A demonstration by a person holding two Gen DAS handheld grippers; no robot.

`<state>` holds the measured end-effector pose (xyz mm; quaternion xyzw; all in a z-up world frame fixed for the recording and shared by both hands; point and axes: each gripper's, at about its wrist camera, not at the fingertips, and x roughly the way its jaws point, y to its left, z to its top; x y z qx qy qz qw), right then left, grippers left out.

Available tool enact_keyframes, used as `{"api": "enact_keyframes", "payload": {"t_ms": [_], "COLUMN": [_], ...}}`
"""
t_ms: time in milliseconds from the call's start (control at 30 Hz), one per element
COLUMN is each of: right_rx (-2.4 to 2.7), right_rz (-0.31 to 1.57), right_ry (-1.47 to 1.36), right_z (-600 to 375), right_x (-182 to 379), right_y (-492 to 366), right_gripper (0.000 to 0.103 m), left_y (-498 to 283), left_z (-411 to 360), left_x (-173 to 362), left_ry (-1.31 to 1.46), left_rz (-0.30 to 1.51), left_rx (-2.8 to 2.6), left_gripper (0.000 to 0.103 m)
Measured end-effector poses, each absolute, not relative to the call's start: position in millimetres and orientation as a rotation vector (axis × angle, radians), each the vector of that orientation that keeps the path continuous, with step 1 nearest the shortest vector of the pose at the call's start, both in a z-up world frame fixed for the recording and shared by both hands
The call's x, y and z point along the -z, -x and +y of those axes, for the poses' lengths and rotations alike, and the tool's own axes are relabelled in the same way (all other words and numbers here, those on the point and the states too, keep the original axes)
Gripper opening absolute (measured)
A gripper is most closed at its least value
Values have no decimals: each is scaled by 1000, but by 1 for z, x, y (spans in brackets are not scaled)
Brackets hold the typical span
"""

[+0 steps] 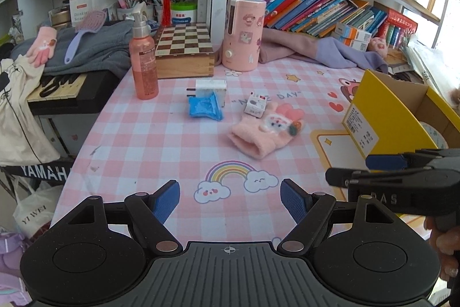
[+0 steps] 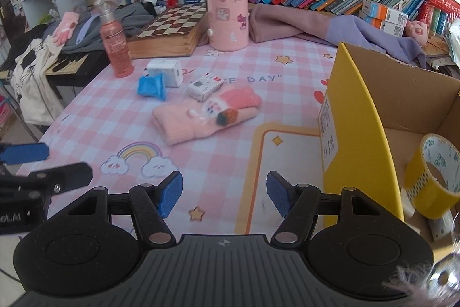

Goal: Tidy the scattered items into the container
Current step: 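Move both tools toward the pink glove and small white card box, then grasp the pink glove with the left gripper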

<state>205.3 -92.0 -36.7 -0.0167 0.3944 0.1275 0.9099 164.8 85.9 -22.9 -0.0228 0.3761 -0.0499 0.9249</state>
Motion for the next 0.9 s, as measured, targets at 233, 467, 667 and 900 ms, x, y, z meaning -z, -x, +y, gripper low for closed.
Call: {"api": "enact_keyframes", "payload": {"t_ms": [233, 467, 667, 900], "right_rx": [-263, -260, -252, -245], "right_rz": [819, 832, 819, 806], "right_ry": [27, 27, 16, -1], "right_z": [-92, -89, -85, -82], "right_x": [39, 42, 38, 33], "right_y": [-225, -246, -269, -298], "right_gripper": [64, 64, 64, 64], "left_y": [-181, -199, -225, -261], "left_z": [82, 82, 74, 61], "left_x": [26, 33, 41, 54], "left_ry": [34, 35, 10, -34], "left_rz": [776, 789, 784, 793], "left_rx": [107, 114, 164, 212], "left_gripper": [79, 79, 79, 79]}}
